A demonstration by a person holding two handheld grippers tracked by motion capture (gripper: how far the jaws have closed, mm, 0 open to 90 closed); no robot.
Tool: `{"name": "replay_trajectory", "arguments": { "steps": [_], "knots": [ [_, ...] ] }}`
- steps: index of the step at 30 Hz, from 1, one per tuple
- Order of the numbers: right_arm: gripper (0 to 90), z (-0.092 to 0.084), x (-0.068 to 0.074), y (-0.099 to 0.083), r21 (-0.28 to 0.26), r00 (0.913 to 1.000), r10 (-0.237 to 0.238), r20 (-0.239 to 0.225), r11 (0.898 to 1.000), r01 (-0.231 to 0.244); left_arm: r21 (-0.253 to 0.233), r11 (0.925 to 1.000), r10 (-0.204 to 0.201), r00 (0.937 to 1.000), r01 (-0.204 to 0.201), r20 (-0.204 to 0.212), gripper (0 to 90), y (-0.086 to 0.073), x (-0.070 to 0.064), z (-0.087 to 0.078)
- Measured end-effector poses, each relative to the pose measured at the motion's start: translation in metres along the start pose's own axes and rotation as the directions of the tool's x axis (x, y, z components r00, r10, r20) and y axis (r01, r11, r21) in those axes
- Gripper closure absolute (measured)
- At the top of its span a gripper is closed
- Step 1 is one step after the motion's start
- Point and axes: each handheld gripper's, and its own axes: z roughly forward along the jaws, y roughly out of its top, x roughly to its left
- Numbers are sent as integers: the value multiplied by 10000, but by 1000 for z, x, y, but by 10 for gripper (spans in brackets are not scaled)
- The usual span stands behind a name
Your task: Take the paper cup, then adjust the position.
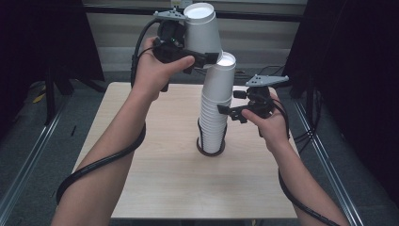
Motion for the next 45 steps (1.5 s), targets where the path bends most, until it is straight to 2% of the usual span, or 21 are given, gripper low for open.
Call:
{"name": "replay_trajectory", "arguments": {
  "steps": [3,15,18,19,23,34,40,45],
  "knots": [
    [150,0,0,-1,6,10000,-2,-11,10000,2,-97,9999,-96,10000,96,8,100,-2,2,-6],
    [150,2,1,-4,100,10000,-12,-25,9999,12,6,9997,-238,9993,238,-292,99,-19,17,-31],
    [150,1,1,-5,129,10000,-26,9,9999,26,144,9996,-223,9992,228,-335,99,-24,21,-34],
    [150,1,1,-5,141,10000,-13,38,9999,13,92,9993,-371,9986,375,-378,99,-28,22,-34],
    [149,0,1,-8,203,10000,-22,82,9998,20,224,9988,-424,9982,434,-433,100,-39,27,-38],
    [148,0,2,-17,341,9998,-175,-82,9993,178,749,9958,-469,9961,525,-754,100,-66,41,-47],
    [148,-3,1,-22,317,9998,-115,-149,9994,120,933,9943,-437,9948,523,-920,100,-74,43,-49],
    [148,-5,2,-25,395,9996,-202,-212,9990,210,1109,9929,-336,9955,433,-882,100,-82,43,-49]
  ]
}}
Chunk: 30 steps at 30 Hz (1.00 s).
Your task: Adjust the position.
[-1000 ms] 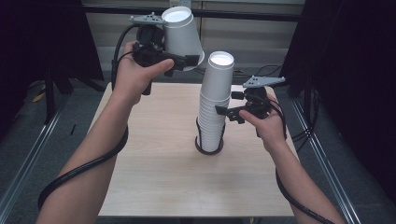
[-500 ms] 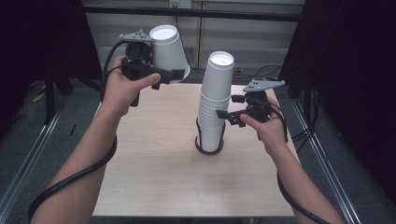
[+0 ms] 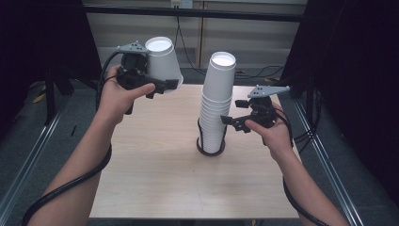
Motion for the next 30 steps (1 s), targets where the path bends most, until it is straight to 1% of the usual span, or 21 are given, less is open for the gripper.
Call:
{"name": "replay_trajectory", "arguments": {
  "steps": [2,5,6,9,10,13,17,18,21,26,30],
  "knots": [
    [148,-1,1,-1,24,10000,-26,-21,10000,26,35,10000,23,10000,-24,48,100,-2,0,0],
    [149,-1,2,-3,32,10000,-30,-81,10000,31,188,9996,223,9997,-223,15,100,-7,-2,-1],
    [148,0,2,-4,30,9999,-28,-135,10000,28,236,9995,225,9997,-227,67,100,-8,-2,-1],
    [148,1,3,-6,119,9997,-101,-202,9999,104,341,9986,394,9992,-395,23,100,-12,-4,-2],
    [148,1,4,-7,134,9996,-133,-230,9998,136,398,9980,486,9988,-484,-51,100,-13,-4,-2],
    [148,2,5,-11,175,9994,-170,-288,9997,175,562,9966,607,9981,-609,54,100,-19,-6,-2],
    [148,0,6,-15,222,9992,-175,-366,9996,183,705,9952,674,9976,-683,146,103,-25,-7,-1],
    [148,0,7,-16,217,9991,-176,-384,9996,184,777,9944,707,9973,-720,184,104,-30,-8,-1],
    [148,-2,9,-18,209,9987,-197,-475,9996,207,843,9936,732,9970,-752,265,106,-36,-8,-1],
    [147,-4,13,-21,292,9970,-432,-637,9986,452,1207,9879,928,9949,-969,393,106,-46,-11,0],
    [146,-3,14,-25,364,9959,-509,-751,9979,537,1297,9864,956,9945,-1005,435,106,-54,-10,0]
  ]
}}
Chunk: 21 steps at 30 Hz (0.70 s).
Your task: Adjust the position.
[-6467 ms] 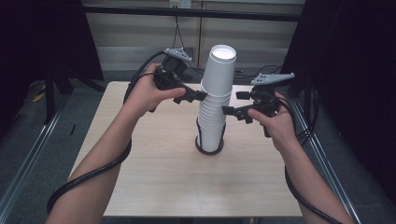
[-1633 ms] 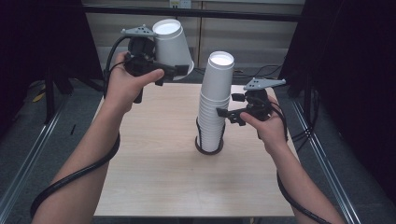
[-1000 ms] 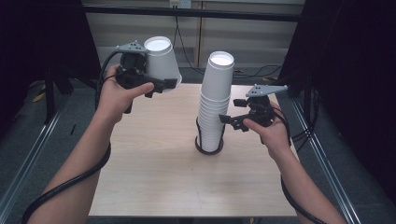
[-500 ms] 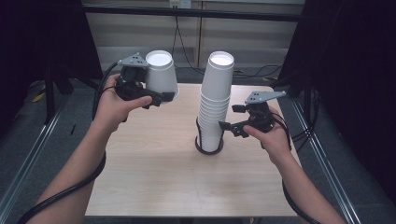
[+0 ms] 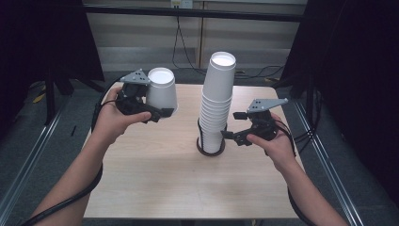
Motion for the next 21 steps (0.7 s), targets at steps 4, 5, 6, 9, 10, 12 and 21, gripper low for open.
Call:
{"name": "replay_trajectory", "arguments": {
  "steps": [4,5,6,9,10,12,21],
  "knots": [
    [147,2,1,-4,91,9999,-65,-100,9999,66,279,9995,158,9999,-158,4,106,-9,-1,2],
    [146,2,2,-5,78,9998,-61,-183,9999,62,341,9993,148,9999,-149,11,106,-11,-2,2],
    [146,2,2,-5,85,9997,-82,-214,9999,84,449,9988,204,9998,-206,63,106,-13,-2,3],
    [146,3,3,-7,129,9993,-217,-314,9997,221,700,9969,365,9993,-373,124,107,-21,-3,5],
    [146,4,4,-7,169,9992,-248,-310,9995,253,787,9962,355,9992,-366,161,108,-23,-3,6],
    [146,4,5,-8,157,9989,-277,-381,9995,283,960,9942,457,9987,-478,241,109,-28,-4,8],
    [146,11,9,-12,274,9970,-413,-660,9987,432,1452,9872,599,9973,-655,428,108,-45,-10,14]
  ]
}}
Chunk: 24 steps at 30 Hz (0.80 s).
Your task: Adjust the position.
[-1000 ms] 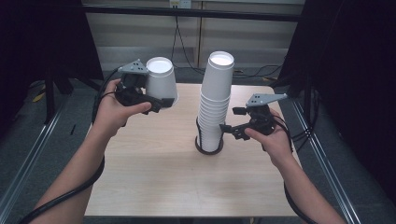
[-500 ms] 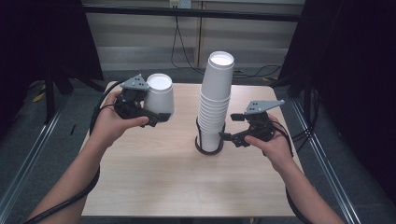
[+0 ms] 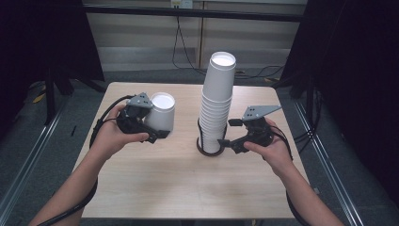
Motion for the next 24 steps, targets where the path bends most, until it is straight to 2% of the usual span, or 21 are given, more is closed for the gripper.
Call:
{"name": "replay_trajectory", "arguments": {
  "steps": [1,2,6,8,9,10,12,16,17,18,19,20,24],
  "knots": [
    [146,1,1,0,31,10000,-17,-18,10000,17,111,9999,116,9999,-116,23,108,-1,0,0],
    [146,1,1,-1,35,10000,-60,-37,10000,61,90,10000,-36,10000,36,58,108,-2,-2,1],
    [146,3,3,-2,73,9998,-143,-140,9999,144,260,9996,130,9998,-134,170,109,-6,-5,6],
    [146,4,4,-3,123,9996,-215,-207,9997,217,509,9982,314,9992,-325,231,109,-8,-7,8],
    [146,4,5,-3,141,9995,-240,-210,9996,243,530,9982,269,9993,-281,246,109,-9,-9,11],
    [146,5,5,-3,177,9993,-295,-211,9994,298,727,9963,430,9986,-451,295,109,-10,-10,11],
    [146,5,6,-3,178,9991,-328,-261,9993,333,726,9966,361,9988,-385,337,109,-12,-13,15],
    [145,7,7,-3,219,9985,-418,-346,9989,426,1189,9898,721,9959,-782,542,110,-14,-16,20],
    [145,7,7,-3,219,9985,-418,-346,9989,426,1189,9898,721,9959,-782,542,110,-14,-16,20],
    [145,7,8,-3,253,9981,-513,-345,9983,522,1074,9927,490,9975,-542,507,110,-15,-18,22],
    [145,7,9,-2,267,9979,-549,-340,9981,558,1136,9918,537,9972,-593,518,111,-15,-20,24],
    [145,7,9,-2,268,9977,-568,-362,9980,578,1311,9878,766,9952,-841,617,111,-15,-20,24],
    [145,9,11,-2,281,9969,-632,-479,9975,645,1558,9818,968,9920,-1085,811,111,-15,-25,27]
  ]
}}
